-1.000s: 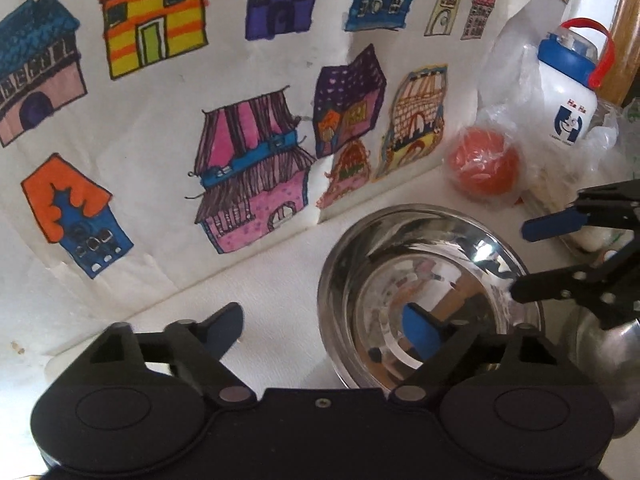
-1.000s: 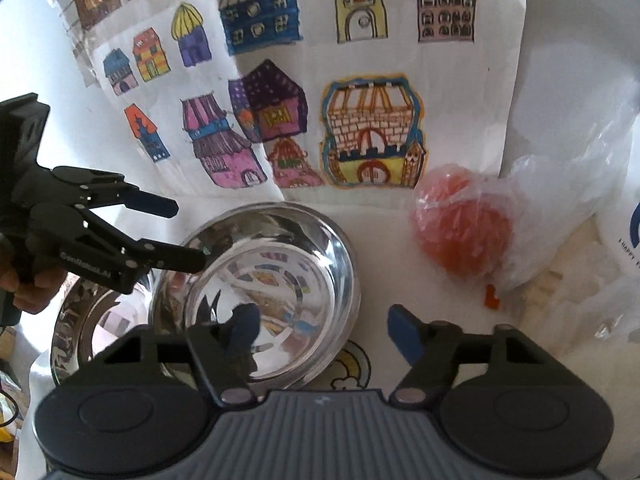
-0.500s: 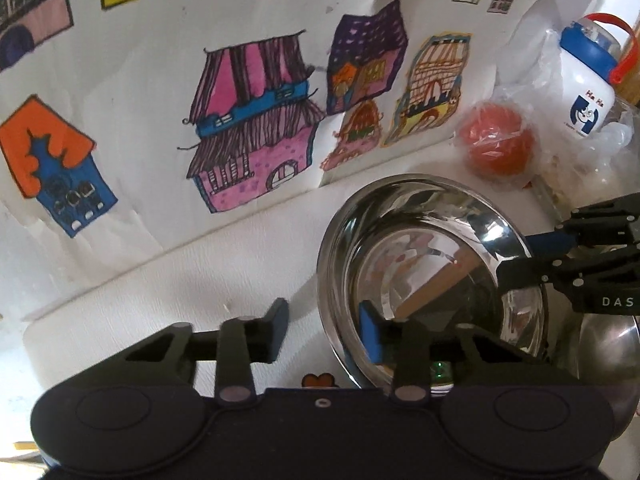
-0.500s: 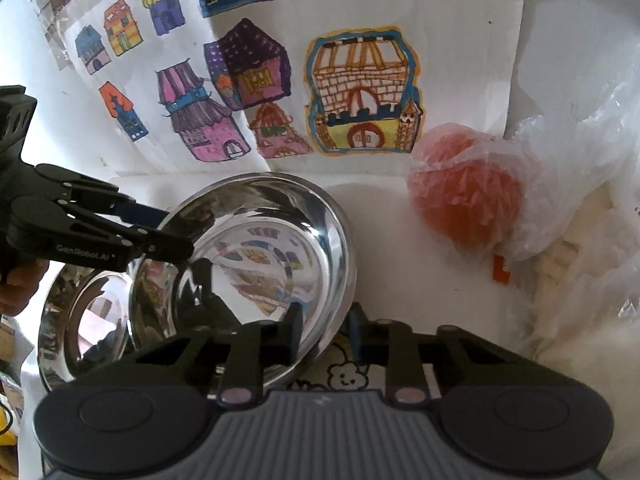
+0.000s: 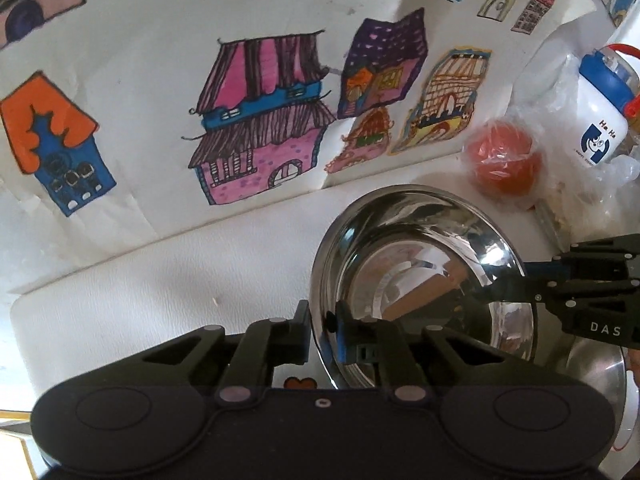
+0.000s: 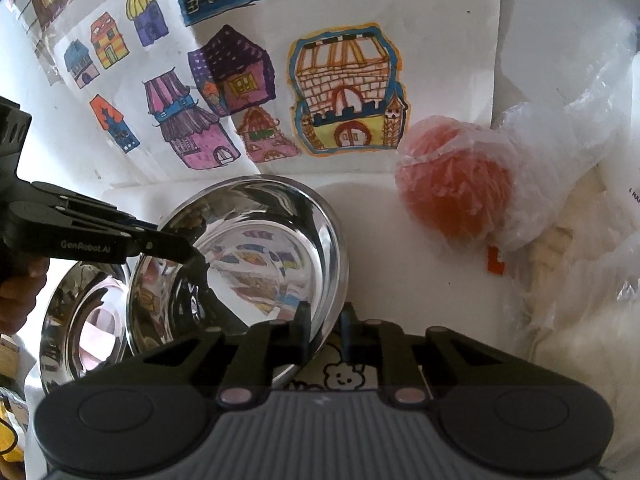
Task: Organize plates and bowls
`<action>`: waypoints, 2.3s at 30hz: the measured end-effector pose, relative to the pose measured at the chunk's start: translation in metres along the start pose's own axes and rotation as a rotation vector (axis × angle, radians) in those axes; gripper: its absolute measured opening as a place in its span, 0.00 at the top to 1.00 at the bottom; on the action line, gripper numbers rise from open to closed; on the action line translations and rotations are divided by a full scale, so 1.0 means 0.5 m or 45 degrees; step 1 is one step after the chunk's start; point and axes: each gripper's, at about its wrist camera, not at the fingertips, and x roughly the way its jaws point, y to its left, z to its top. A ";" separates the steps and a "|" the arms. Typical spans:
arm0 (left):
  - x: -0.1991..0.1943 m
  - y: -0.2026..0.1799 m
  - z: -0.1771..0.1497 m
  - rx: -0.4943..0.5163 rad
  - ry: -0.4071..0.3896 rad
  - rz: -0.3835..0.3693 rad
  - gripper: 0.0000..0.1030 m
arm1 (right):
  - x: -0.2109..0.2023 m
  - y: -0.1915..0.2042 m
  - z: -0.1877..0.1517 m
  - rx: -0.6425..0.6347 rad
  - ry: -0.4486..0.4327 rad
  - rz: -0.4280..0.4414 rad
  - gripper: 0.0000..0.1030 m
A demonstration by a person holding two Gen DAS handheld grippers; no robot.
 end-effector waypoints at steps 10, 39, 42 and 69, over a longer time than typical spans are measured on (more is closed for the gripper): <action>-0.004 -0.016 0.005 0.029 -0.009 0.034 0.88 | -0.007 -0.006 -0.003 0.016 -0.008 -0.010 0.84; -0.038 -0.026 0.006 0.003 -0.058 0.091 0.88 | -0.025 -0.013 0.000 0.081 -0.077 0.050 0.87; -0.049 -0.024 0.008 -0.008 -0.074 0.087 0.88 | -0.037 -0.013 0.003 0.077 -0.097 0.057 0.87; -0.263 0.072 -0.179 -0.176 -0.145 0.307 0.87 | -0.053 0.224 0.001 -0.144 -0.027 0.217 0.88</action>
